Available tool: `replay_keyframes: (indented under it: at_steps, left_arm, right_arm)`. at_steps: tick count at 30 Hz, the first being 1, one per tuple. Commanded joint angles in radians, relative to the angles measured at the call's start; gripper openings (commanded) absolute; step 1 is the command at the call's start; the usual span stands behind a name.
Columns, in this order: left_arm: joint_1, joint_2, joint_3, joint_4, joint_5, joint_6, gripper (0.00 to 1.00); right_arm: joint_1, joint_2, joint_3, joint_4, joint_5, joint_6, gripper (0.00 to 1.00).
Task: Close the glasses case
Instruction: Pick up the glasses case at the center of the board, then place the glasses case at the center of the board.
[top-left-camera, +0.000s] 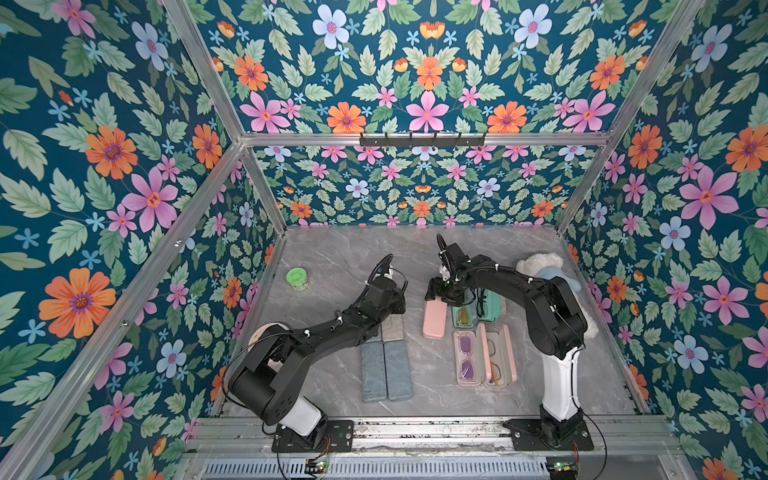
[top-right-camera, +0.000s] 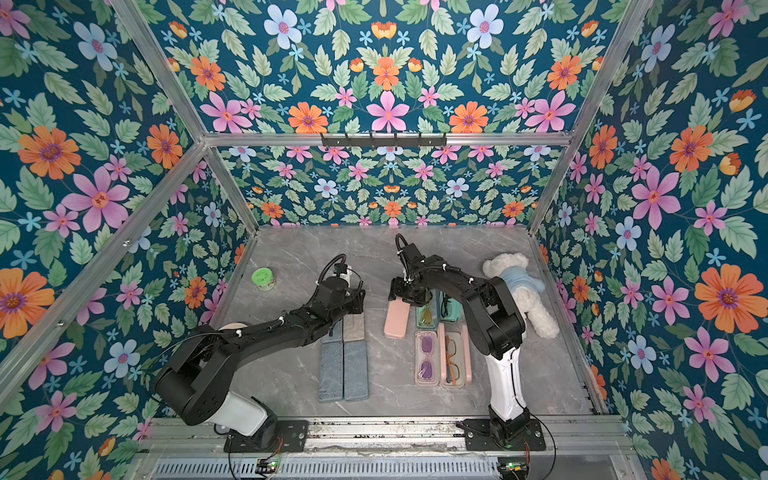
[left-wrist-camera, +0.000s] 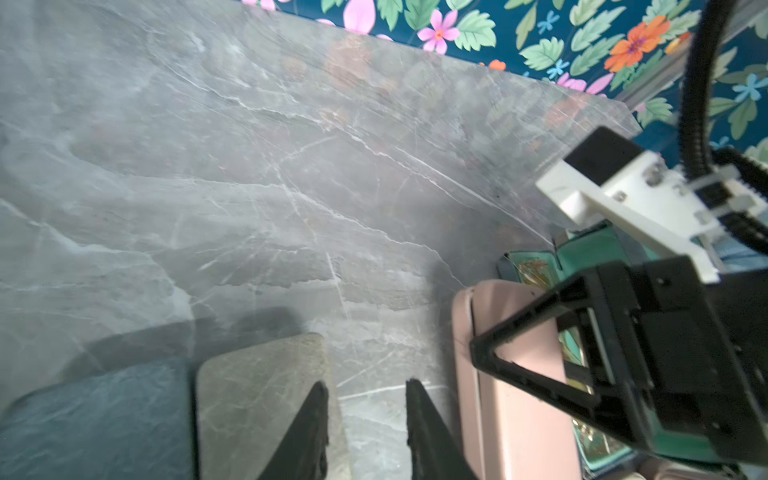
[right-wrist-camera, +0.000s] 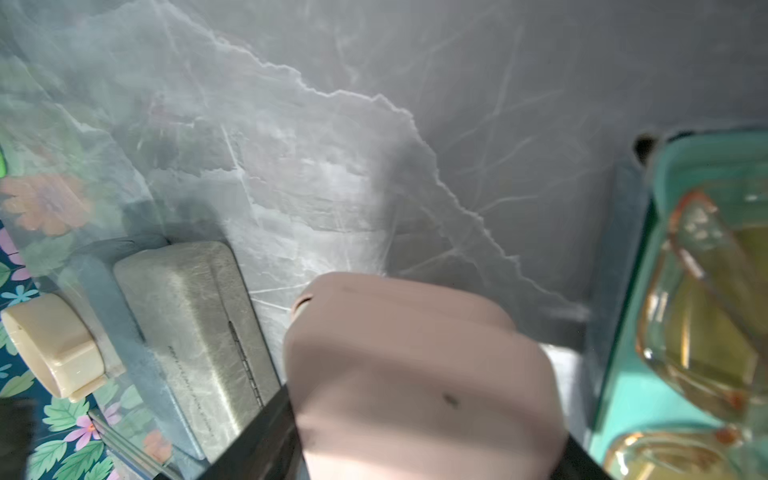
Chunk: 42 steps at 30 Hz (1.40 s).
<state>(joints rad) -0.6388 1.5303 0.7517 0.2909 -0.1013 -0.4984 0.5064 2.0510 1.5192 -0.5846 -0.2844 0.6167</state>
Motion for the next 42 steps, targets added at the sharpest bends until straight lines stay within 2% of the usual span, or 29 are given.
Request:
replay_keyframes:
  at_steps: [1, 16, 42]
  left_arm:
    - [0.001, -0.010, -0.004, 0.034, -0.017, -0.005, 0.34]
    - [0.016, -0.019, -0.028, 0.065, 0.012, -0.009, 0.36]
    - [0.022, -0.010, -0.031, 0.068, 0.020, -0.008, 0.34]
  right_arm:
    - [-0.001, -0.007, 0.000, 0.005, -0.006, -0.012, 0.63]
    - [0.003, 0.018, 0.032, 0.022, -0.062, -0.046, 0.63]
    - [0.076, 0.165, 0.241, -0.063, -0.079, -0.045, 0.64]
